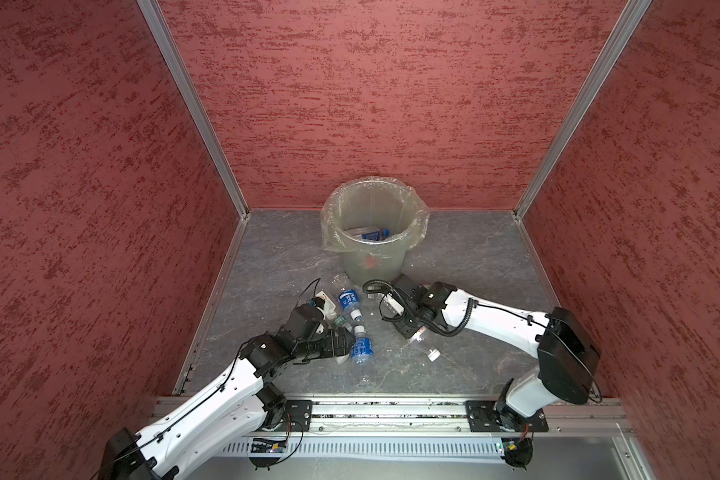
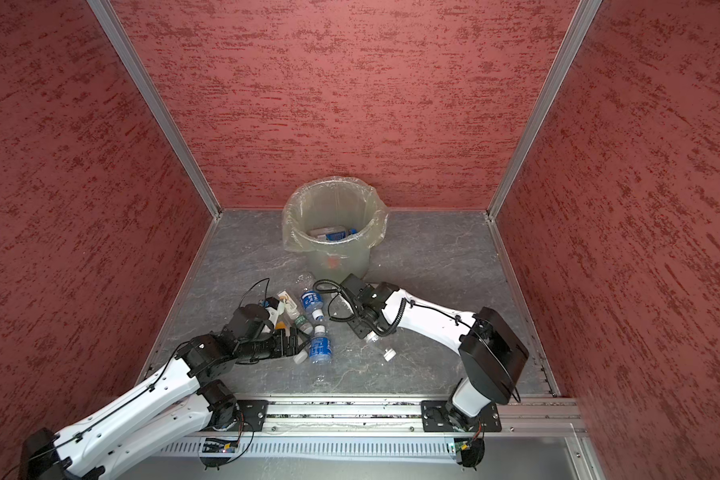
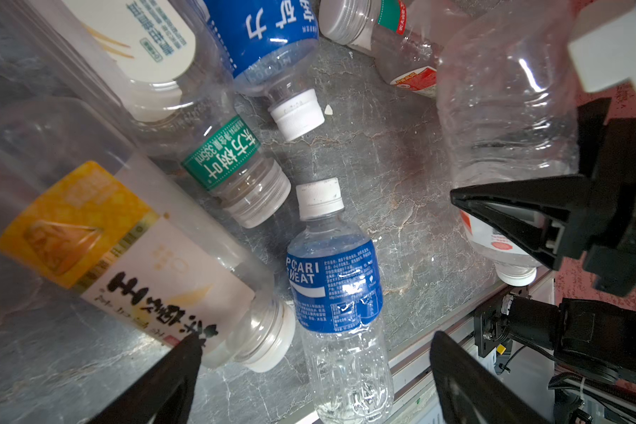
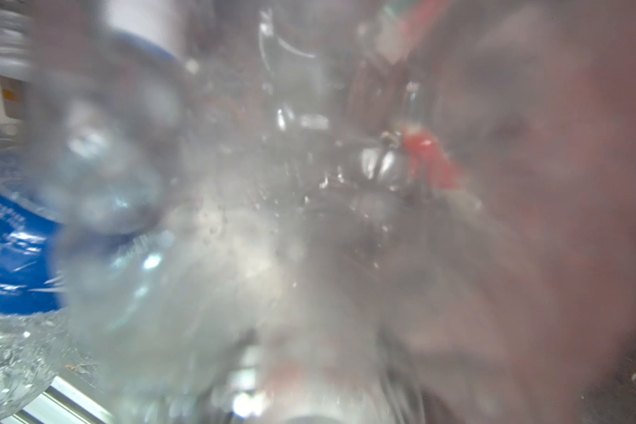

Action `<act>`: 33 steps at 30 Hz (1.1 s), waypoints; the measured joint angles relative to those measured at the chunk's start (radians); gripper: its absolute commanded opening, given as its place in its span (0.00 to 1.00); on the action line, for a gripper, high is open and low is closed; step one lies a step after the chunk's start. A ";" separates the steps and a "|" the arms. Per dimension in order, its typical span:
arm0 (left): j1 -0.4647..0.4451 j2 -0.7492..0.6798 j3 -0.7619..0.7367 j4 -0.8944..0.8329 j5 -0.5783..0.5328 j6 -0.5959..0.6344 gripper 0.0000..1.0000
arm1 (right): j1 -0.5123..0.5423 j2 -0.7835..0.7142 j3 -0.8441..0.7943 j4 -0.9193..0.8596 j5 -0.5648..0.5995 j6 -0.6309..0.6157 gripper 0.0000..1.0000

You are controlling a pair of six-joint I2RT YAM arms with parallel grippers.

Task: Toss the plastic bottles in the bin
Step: 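Lift the clear bottle with the right gripper off the table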

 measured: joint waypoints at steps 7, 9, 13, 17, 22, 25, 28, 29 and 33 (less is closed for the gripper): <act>0.000 0.007 0.002 0.000 0.000 0.000 0.97 | 0.040 -0.206 -0.061 0.006 0.041 0.030 0.41; 0.000 0.008 0.005 0.000 0.000 0.000 0.97 | 0.045 -0.275 -0.063 0.012 0.059 0.039 0.40; 0.000 0.014 0.012 0.008 0.000 0.000 0.97 | 0.050 -0.382 -0.074 0.035 0.100 0.055 0.41; 0.000 0.014 0.013 0.025 0.001 0.000 0.97 | 0.051 -0.494 -0.108 0.058 0.133 0.070 0.40; -0.003 0.003 0.013 0.053 0.013 0.000 0.97 | 0.059 -0.610 -0.126 0.087 0.184 0.087 0.40; -0.010 -0.006 0.013 0.074 0.026 0.000 0.97 | 0.063 -0.674 -0.148 0.119 0.209 0.095 0.41; -0.020 -0.009 0.013 0.096 0.031 0.000 0.97 | 0.064 -0.726 -0.174 0.146 0.228 0.105 0.41; -0.026 -0.009 0.013 0.104 0.031 0.000 0.97 | 0.064 -0.739 -0.182 0.155 0.235 0.109 0.40; -0.042 -0.009 0.023 0.119 0.030 0.001 0.97 | 0.069 -0.777 -0.202 0.185 0.266 0.117 0.39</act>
